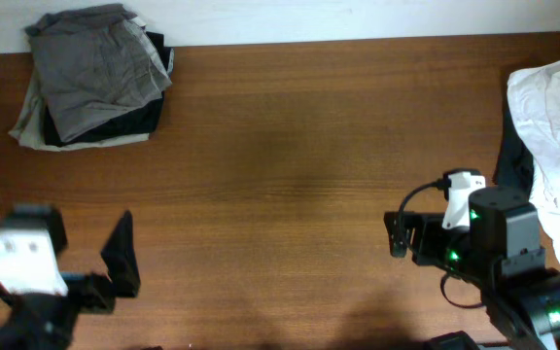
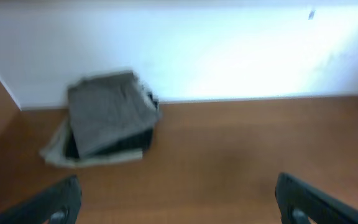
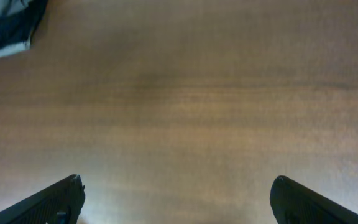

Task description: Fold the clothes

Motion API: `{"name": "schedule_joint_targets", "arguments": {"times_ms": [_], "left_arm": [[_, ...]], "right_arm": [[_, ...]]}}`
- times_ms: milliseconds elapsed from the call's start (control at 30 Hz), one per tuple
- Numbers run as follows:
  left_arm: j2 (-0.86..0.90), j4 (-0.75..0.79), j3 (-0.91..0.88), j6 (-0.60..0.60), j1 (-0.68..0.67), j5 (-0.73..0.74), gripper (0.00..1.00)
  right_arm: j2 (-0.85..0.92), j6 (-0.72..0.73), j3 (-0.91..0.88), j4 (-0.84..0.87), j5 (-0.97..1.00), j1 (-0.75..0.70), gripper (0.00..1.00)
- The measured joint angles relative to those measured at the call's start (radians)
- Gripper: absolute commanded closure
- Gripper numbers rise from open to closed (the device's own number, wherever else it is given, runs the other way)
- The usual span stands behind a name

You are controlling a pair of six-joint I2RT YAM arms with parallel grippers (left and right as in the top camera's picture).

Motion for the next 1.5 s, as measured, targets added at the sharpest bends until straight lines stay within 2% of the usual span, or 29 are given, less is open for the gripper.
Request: {"name": "schedule_joint_targets", "arguments": {"times_ms": [133,233,633,800,1067,1200,1500], "left_arm": [[-0.122,0.039,-0.181,0.0,0.0,0.0,0.01],[-0.138,0.04,-0.23,0.0,0.0,0.0,0.01],[-0.138,0.042,-0.251,0.0,0.0,0.0,0.01],[-0.138,0.043,-0.251,0.0,0.0,0.0,0.01],[-0.138,0.044,-0.251,0.0,0.0,0.0,0.01],[-0.138,0.043,-0.251,0.0,0.0,0.0,0.01],[-0.138,0.043,-0.251,0.0,0.0,0.0,0.01]], "right_arm": [[0.052,-0.001,-0.004,0.069,0.063,0.0,0.01],[0.098,0.0,-0.005,0.077,0.11,0.0,0.01],[0.352,0.0,-0.006,0.194,0.161,0.0,0.01],[0.33,0.053,0.0,0.203,0.144,0.0,0.01],[0.154,0.076,0.073,0.166,0.085,0.0,0.01],[0.153,0.077,0.073,0.156,0.085,0.0,0.01],[0.111,-0.04,0.073,0.186,0.093,0.0,0.01]]}}
